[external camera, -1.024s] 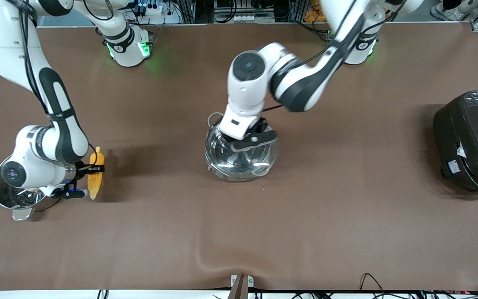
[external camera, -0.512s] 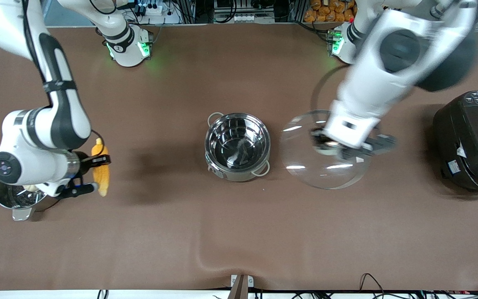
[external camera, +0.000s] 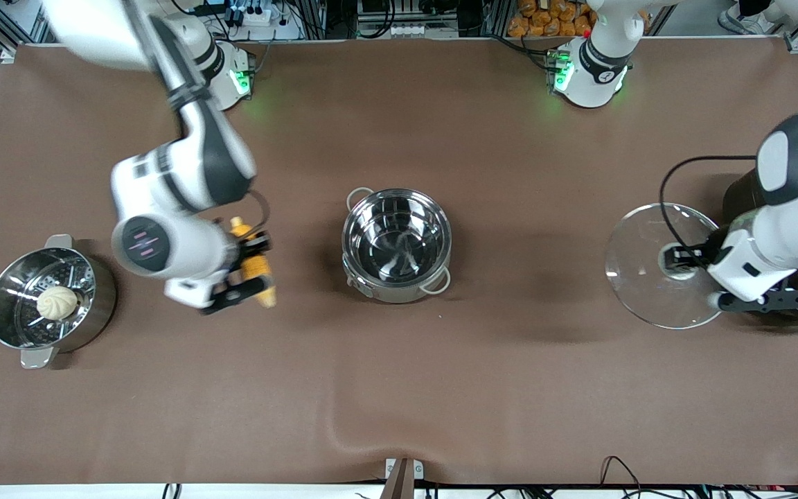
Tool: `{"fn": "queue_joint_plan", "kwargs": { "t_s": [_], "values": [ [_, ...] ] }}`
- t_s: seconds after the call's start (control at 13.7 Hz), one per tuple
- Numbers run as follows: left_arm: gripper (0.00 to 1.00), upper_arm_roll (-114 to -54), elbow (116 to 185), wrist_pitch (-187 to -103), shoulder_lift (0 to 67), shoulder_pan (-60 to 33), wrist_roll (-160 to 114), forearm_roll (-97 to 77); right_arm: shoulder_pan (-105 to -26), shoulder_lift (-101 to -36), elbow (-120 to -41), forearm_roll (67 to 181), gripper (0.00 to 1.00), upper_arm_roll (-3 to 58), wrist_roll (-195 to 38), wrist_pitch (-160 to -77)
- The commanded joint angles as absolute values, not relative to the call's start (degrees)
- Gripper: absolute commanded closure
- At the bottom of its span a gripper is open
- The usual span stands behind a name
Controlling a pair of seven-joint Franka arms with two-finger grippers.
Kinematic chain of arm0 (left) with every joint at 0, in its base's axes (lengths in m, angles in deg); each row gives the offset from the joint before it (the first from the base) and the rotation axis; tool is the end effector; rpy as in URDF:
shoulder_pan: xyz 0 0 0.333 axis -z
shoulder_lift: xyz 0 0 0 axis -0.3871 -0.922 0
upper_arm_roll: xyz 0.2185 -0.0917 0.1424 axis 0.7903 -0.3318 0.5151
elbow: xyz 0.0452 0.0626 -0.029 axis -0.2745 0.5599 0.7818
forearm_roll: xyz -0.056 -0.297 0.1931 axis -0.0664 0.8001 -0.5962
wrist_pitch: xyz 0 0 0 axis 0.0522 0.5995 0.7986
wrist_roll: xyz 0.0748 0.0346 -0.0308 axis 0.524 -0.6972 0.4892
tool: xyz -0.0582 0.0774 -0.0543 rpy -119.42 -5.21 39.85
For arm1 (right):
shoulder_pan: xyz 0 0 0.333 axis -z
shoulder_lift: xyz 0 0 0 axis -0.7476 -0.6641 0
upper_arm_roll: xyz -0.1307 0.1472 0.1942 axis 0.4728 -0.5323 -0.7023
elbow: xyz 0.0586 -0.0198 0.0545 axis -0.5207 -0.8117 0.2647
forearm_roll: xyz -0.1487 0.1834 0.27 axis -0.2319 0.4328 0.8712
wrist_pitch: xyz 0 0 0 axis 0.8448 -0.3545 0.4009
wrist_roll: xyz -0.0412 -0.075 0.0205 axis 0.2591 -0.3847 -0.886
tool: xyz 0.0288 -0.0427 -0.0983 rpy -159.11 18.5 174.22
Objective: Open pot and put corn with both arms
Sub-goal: 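Lift the lid with the left gripper while the right gripper carries the corn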
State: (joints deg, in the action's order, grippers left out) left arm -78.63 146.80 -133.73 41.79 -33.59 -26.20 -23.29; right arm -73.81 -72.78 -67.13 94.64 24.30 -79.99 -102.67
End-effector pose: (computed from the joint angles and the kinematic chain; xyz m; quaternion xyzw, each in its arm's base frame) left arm 0.5883 -0.0044 0.3974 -0.9985 -0.0033 0.0550 0.0052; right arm 0.5608 0.2543 0.3567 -0.9634 -0.2378 0.1187 0.0344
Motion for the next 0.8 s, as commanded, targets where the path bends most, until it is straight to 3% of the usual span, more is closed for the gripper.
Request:
{"fn": "queue_joint_plan", "kwargs": {
  "t_s": [0.0, 0.22, 0.44, 0.73],
  "values": [
    [1.00, -80.12, 167.99, -146.99, 53.97, -34.56, -26.61, -22.31, -82.20, -72.99, -65.98, 93.78, 1.00, 25.34, -76.10, -107.75],
    [1.00, -80.74, 171.88, -150.86, 52.23, -35.34, -25.01, -22.39, -88.19, -74.56, -65.89, 92.73, 1.00, 25.34, -71.70, -114.79],
    [1.00, -80.74, 178.65, -161.66, 50.39, -36.05, -25.01, -22.39, -92.23, -76.76, -65.98, 92.02, 1.00, 25.43, -67.74, -120.86],
    [1.00, -80.65, 179.72, -168.44, 43.89, -38.42, -25.10, -22.83, -94.70, -78.87, -66.33, 88.51, 1.00, 25.43, -64.83, -126.15]
  ]
}}
